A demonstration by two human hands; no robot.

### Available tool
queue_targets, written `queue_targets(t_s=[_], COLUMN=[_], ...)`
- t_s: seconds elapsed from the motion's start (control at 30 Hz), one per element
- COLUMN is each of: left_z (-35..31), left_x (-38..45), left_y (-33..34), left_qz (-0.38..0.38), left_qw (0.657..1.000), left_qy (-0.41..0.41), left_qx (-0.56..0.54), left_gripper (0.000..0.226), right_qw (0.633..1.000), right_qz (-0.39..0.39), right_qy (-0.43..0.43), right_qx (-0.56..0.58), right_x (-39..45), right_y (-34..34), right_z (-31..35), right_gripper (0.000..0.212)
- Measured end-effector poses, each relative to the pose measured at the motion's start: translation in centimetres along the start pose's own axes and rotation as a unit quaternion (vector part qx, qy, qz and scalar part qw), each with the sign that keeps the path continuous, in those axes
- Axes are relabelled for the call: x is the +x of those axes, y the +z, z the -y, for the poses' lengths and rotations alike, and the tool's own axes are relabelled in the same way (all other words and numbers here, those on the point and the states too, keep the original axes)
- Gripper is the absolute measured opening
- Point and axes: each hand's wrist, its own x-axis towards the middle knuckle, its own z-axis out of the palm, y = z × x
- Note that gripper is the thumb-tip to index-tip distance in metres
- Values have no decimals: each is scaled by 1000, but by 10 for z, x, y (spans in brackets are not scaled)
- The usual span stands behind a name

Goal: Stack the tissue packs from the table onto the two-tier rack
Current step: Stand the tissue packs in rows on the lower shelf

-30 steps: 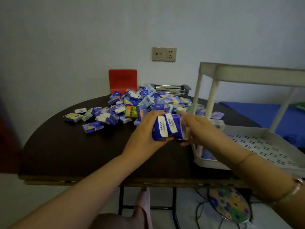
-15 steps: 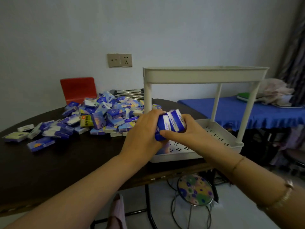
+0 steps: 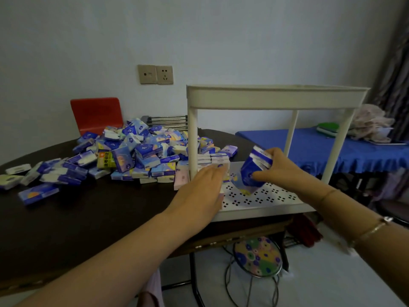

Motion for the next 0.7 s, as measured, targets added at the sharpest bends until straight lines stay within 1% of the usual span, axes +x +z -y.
queue_targets(t_s=[0.07, 0.13, 0.27, 0.3, 0.33, 0.4, 0.53, 0.63, 0.7], left_z=[1, 10, 20, 20, 22, 24, 28, 29, 28], left_x=[-1, -3, -5, -5, -5, -4, -4, -3, -3], left_y=[5, 11, 12, 12, 13, 12, 15, 19, 20], left_qz=[-2, 1, -25, -23, -1, 11, -7, -25, -29], left_qw=[996, 983, 948, 937, 929, 919, 928, 927, 925], left_qy=[22, 54, 68, 71, 68, 64, 78, 87, 82], left_qx=[85, 176, 311, 341, 363, 390, 365, 364, 370], left_gripper=[54, 47, 39, 40, 43, 45, 44, 43, 43], right_qw=[998, 995, 992, 993, 993, 993, 989, 992, 994], right_qz=[17, 37, 79, 89, 94, 103, 128, 115, 98], right_qy=[-6, -22, -40, -38, -39, -45, -69, -47, -22], right_qx=[-54, -85, -85, -73, -61, -47, -24, -11, -34], right_x=[7, 15, 30, 34, 37, 39, 36, 37, 43], right_y=[5, 14, 32, 36, 40, 45, 51, 54, 57], right_z=[-6, -12, -17, -19, -21, -24, -35, -40, -43], right_gripper=[61, 63, 70, 71, 72, 74, 91, 102, 99])
